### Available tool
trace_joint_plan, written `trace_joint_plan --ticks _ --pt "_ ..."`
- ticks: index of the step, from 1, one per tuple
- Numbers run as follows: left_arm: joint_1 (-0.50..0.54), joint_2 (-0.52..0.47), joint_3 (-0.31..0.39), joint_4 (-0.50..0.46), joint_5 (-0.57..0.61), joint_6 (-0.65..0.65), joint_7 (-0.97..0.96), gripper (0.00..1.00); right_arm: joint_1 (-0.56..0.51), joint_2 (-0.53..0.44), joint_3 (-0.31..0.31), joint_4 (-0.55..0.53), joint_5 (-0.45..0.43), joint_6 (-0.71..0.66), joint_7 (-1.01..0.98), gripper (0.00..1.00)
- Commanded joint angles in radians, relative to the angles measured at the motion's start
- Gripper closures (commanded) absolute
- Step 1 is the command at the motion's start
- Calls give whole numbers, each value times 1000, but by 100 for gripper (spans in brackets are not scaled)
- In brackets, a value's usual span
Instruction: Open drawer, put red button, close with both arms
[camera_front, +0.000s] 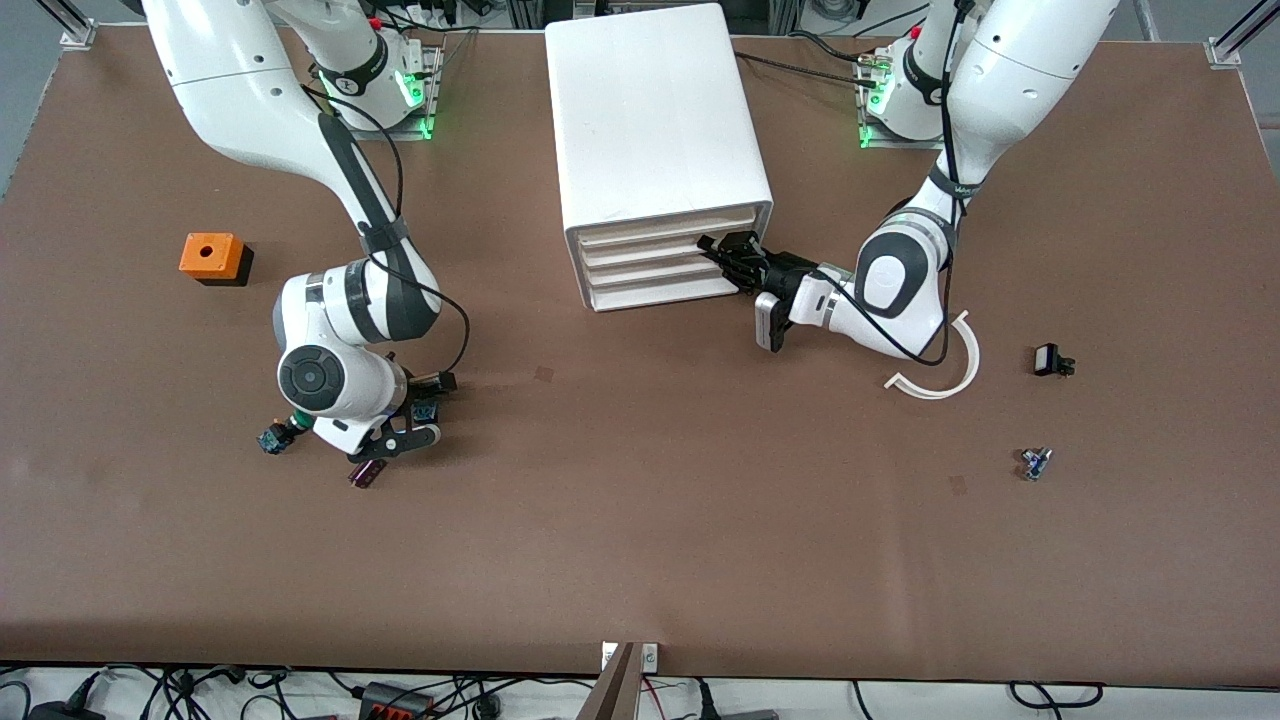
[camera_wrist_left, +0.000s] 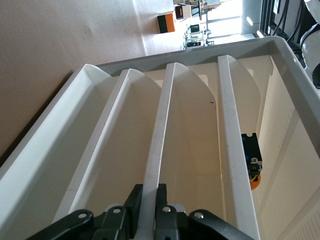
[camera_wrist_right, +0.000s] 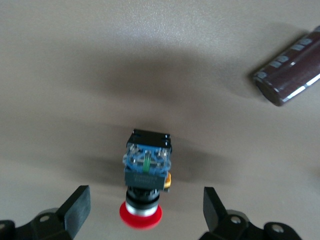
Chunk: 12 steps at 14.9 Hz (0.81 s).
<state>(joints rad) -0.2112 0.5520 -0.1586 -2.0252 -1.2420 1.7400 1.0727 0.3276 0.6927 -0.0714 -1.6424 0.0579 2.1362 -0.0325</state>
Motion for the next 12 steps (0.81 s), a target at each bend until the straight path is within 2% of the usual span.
trace_joint_plan --ticks 1,3,4,6,7,8,9,10,11,12 --pt "27 29 -12 26 -22 -10 13 96 5 33 -5 23 16 18 6 0" --pt "39 60 -6 81 -21 -8 -8 96 5 42 -5 23 14 19 6 0" --pt "53 86 -3 123 -16 -10 -19 95 5 45 -5 23 16 19 6 10" --pt "65 143 -1 212 -11 -10 -20 95 5 47 -5 23 16 18 6 49" --pt "66 173 4 259 -10 -10 -20 95 5 47 -5 24 17 18 6 73" --pt "67 195 7 292 -8 -8 -20 95 5 44 -5 24 17 16 6 89" --pt "73 218 10 322 -7 -5 -20 95 5 44 -5 26 17 13 3 100" --pt "75 229 11 345 -7 -1 -20 93 5 42 -5 33 17 10 -1 100" --pt "75 230 19 355 -7 3 -22 68 5 41 -5 59 17 1 -4 100" --pt "75 229 31 355 -13 3 -14 1 5 38 -5 78 19 -18 -6 100"
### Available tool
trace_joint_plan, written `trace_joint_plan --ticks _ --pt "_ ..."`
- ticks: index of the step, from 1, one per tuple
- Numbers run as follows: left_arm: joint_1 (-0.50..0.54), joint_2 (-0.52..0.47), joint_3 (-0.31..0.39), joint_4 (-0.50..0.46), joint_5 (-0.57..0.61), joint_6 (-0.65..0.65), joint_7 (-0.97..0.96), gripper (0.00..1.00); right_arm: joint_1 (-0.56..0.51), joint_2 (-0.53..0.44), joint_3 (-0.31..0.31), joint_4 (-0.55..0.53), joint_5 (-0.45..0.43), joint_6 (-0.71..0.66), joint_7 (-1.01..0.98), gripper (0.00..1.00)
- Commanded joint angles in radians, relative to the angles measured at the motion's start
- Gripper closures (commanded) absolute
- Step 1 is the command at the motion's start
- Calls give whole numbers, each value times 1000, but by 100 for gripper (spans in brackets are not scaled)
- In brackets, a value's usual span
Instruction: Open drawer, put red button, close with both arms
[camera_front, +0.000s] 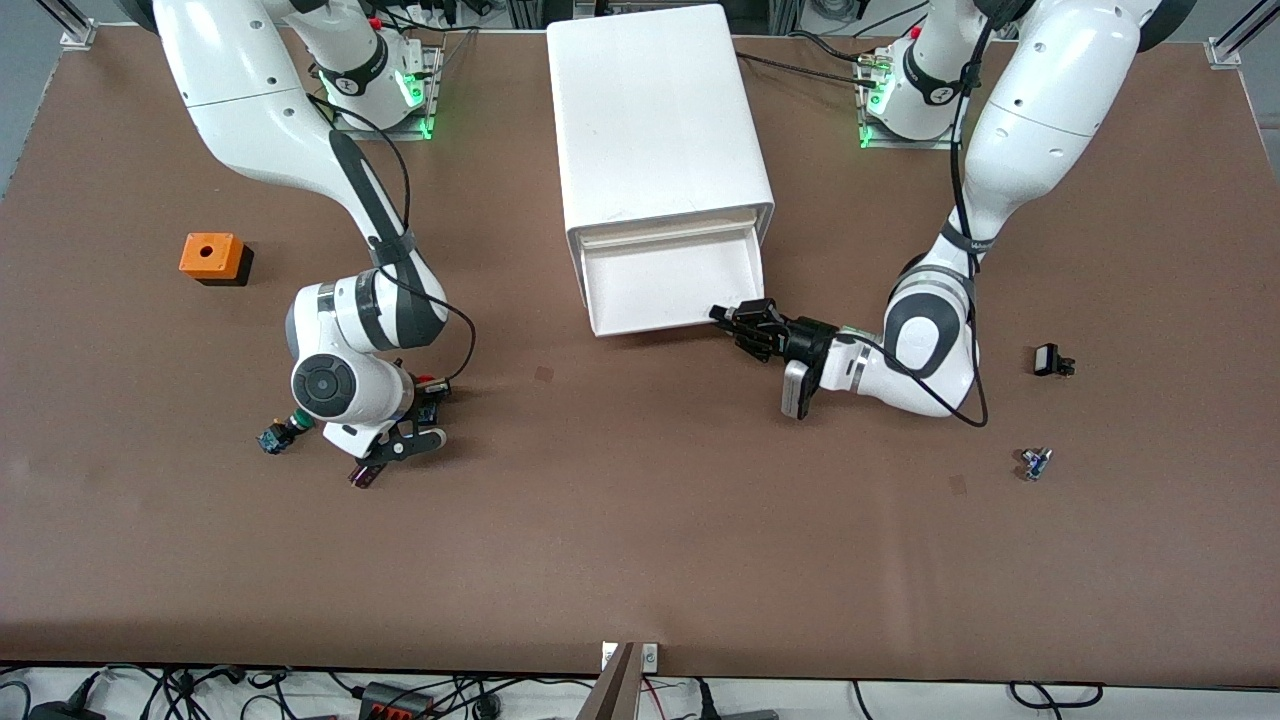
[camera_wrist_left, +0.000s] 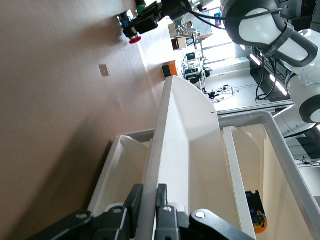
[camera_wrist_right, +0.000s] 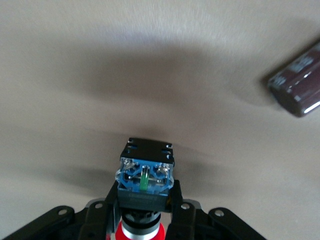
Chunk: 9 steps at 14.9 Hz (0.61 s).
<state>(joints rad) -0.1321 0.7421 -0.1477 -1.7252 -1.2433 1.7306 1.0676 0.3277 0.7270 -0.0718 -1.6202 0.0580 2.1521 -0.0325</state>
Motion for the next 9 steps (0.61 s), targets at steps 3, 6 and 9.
trace_joint_plan --ticks 3,6,9 --pt "40 20 20 59 1 -14 -29 0 1 -1 -5 118 19 -70 -6 100" --pt "52 -26 33 152 144 -120 -246 0 13 -54 0 204 17 -144 -10 100" --pt "65 -70 33 236 309 -151 -505 0 51 -66 10 398 17 -308 -7 100"
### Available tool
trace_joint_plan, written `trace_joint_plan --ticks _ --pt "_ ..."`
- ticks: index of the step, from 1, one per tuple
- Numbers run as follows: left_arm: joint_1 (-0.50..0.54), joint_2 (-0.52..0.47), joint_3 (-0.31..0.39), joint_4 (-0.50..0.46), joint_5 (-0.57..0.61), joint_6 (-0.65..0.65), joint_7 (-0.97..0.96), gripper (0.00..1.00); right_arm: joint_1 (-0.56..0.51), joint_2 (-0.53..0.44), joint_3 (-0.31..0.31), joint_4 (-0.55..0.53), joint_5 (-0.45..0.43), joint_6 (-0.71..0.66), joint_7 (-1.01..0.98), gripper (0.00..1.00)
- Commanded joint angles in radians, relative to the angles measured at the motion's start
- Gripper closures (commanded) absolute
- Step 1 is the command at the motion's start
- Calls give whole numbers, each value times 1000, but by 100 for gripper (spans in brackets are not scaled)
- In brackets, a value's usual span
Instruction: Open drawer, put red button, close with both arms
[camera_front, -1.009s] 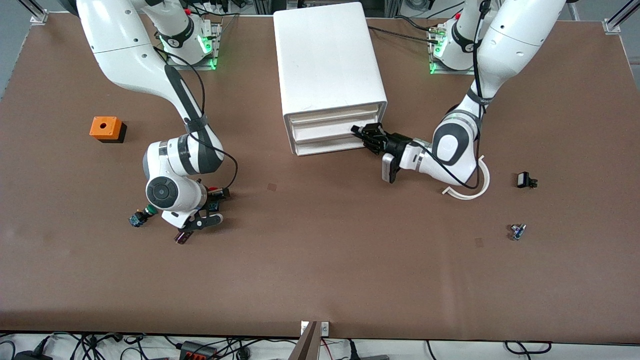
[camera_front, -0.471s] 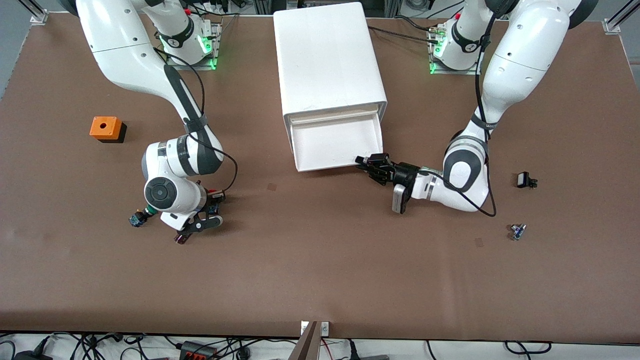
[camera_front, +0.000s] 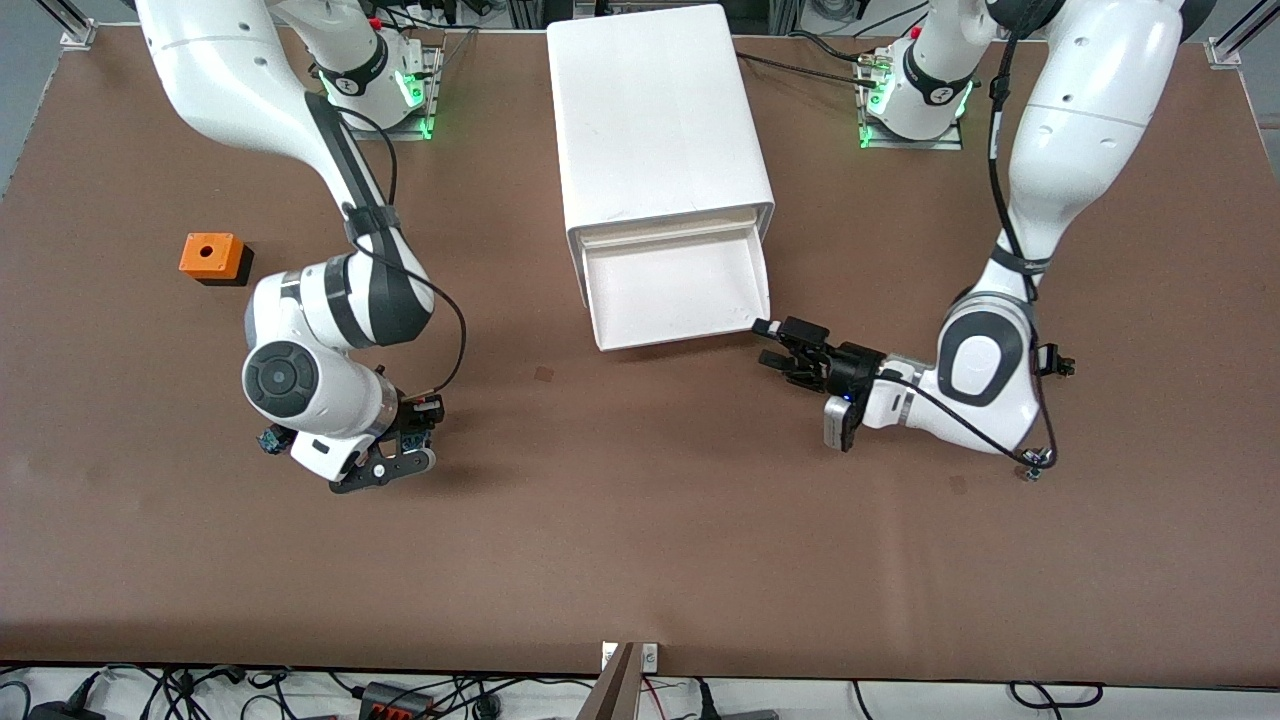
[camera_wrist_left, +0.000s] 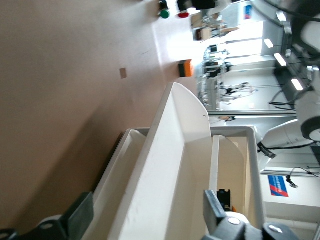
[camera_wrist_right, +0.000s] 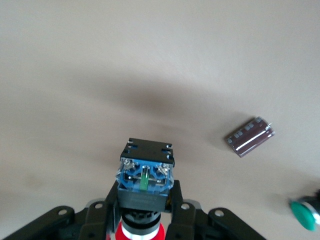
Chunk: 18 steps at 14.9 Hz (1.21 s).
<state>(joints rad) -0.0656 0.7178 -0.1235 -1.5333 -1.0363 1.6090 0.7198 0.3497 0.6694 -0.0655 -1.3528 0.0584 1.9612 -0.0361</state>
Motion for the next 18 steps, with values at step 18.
trace_joint_plan --ticks 18 --pt "116 -23 25 119 1289 28 -617 0 453 71 32 308 17 -101 363 100"
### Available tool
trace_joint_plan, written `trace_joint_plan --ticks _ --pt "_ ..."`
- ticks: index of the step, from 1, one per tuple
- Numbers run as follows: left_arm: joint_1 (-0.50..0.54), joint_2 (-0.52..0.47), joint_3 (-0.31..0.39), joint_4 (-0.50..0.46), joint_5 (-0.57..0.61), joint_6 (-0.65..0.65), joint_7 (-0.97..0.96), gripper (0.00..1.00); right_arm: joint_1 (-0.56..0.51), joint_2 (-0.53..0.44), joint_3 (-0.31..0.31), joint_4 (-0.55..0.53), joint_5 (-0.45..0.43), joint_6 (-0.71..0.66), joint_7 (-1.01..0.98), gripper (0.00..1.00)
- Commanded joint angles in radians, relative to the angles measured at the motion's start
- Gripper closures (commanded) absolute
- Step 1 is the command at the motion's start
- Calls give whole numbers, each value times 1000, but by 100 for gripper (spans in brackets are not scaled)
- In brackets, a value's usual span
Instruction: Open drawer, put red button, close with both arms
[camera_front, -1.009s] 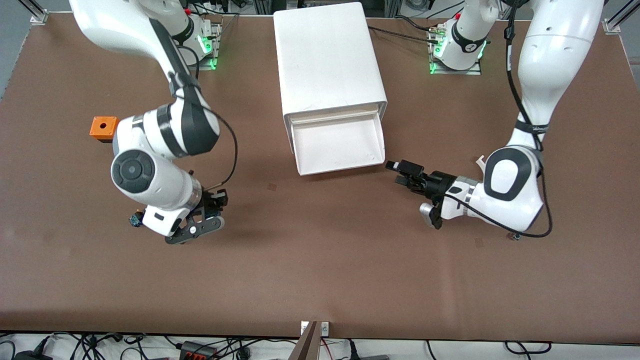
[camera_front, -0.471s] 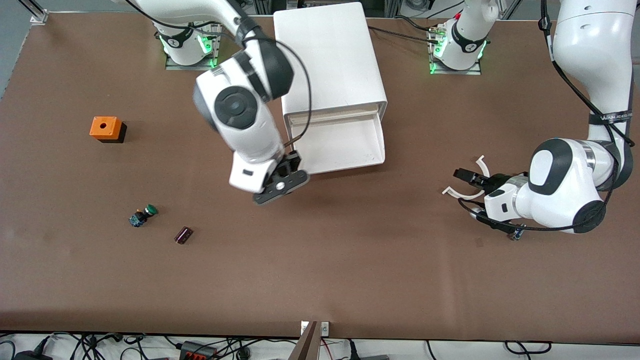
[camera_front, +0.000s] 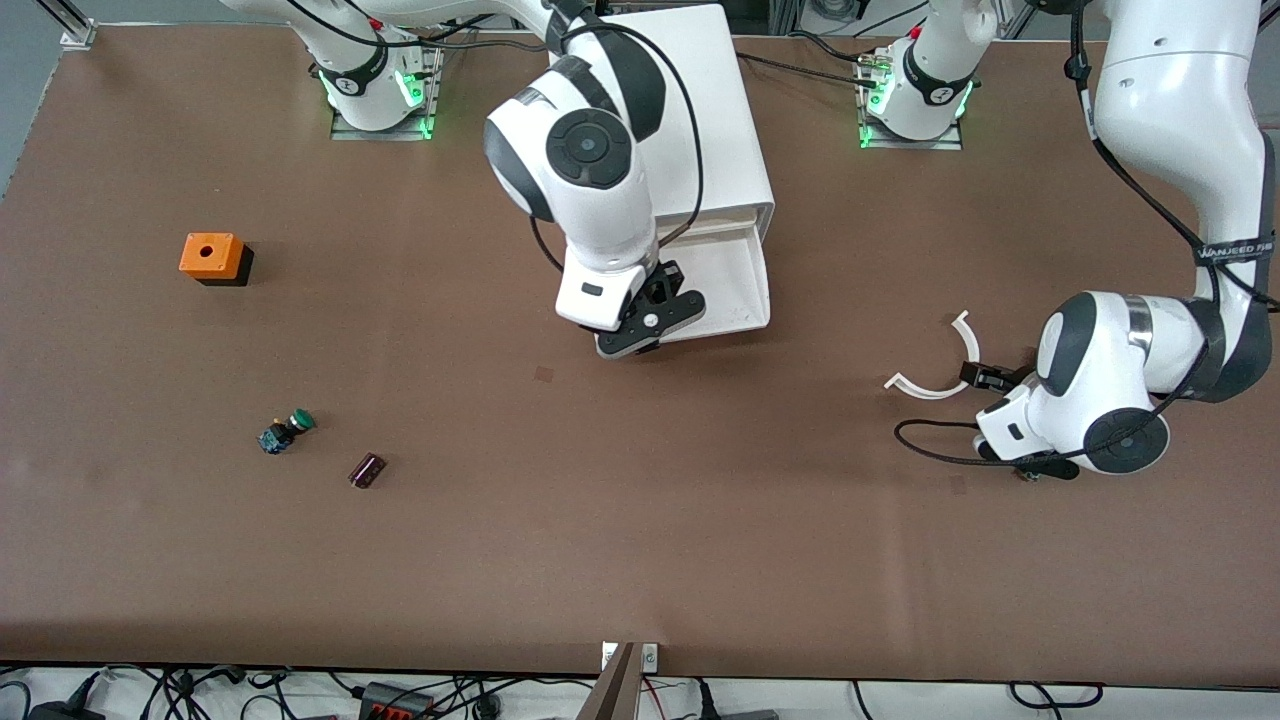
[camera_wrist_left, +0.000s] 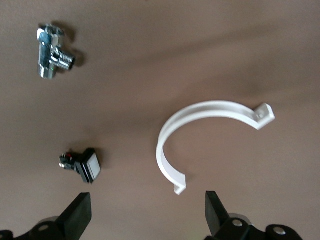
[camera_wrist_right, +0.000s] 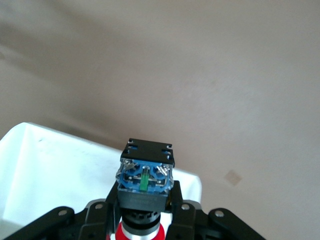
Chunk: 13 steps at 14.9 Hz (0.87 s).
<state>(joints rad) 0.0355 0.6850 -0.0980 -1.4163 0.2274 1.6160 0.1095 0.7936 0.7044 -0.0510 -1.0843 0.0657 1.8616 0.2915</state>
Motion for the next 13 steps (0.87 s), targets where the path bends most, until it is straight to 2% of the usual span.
trace_joint_plan --ticks 1,3,6,13 --pt "15 22 0 5 33 25 -7 0 13 50 26 40 9 1 38 100" --pt "18 31 0 5 23 25 -7 0 19 70 42 38 11 -1 75 100" --pt "35 59 7 7 17 30 -7 0 19 92 51 38 71 -7 83 100" --pt "61 79 -2 65 -11 47 -16 0 19 102 53 30 81 -39 153 100"
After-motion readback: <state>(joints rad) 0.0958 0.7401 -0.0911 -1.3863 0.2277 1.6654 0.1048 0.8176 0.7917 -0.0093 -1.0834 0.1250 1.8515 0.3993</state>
